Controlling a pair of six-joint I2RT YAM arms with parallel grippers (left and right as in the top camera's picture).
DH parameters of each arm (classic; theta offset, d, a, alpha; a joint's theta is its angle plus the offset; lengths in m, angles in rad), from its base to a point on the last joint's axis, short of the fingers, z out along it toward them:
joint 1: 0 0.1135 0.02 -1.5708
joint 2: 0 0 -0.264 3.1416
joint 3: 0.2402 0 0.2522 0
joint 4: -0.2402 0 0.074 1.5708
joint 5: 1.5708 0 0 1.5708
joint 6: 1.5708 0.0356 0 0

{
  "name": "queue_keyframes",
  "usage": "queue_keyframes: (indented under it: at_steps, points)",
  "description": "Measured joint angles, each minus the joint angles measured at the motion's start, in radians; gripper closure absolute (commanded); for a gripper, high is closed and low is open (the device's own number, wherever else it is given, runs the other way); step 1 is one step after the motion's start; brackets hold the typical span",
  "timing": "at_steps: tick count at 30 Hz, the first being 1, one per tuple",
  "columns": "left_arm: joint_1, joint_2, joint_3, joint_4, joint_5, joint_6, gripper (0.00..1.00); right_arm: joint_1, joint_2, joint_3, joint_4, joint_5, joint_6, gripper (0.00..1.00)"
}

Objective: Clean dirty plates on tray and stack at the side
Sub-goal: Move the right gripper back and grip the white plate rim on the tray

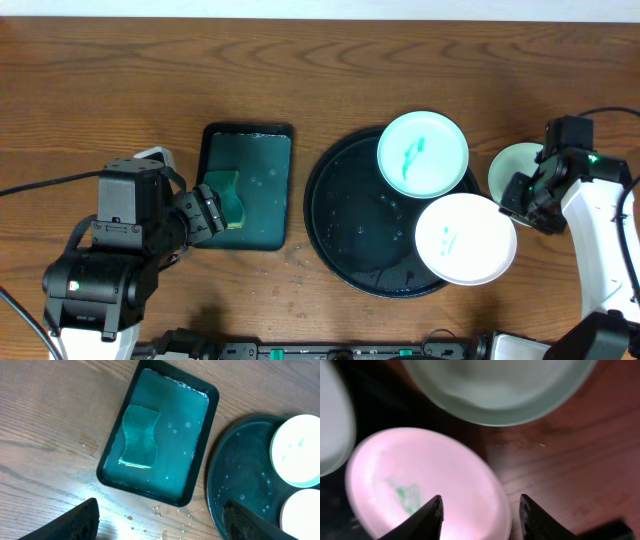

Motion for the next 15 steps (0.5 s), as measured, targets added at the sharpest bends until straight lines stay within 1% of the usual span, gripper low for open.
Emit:
queue_keyframes:
  at_steps: [4,8,9,10,11,12,15]
  points:
    - [0.0,0.0,0.0,0.0,0.0,0.0,0.21,0.0,0.0,-0.087,0.039,0.051,0.04,0.45]
    - [0.0,0.0,0.0,0.0,0.0,0.0,0.21,0.0,0.0,-0.177,0.107,0.061,0.067,0.48]
    - [0.0,0.0,0.0,0.0,0.0,0.0,0.21,0.0,0.0,-0.199,0.121,0.059,0.072,0.52]
    - [0.0,0.0,0.0,0.0,0.0,0.0,0.2,0.0,0.0,-0.216,0.13,0.059,0.075,0.68]
    - [0.0,0.0,0.0,0.0,0.0,0.0,0.21,0.0,0.0,-0.23,0.136,0.058,0.076,0.9]
    - [0.0,0.0,0.0,0.0,0.0,0.0,0.2,0.0,0.0,-0.24,0.138,0.057,0.082,0.99]
    - [0.0,0.0,0.0,0.0,0.0,0.0,0.21,0.0,0.0,-0.249,0.124,0.05,0.085,0.99]
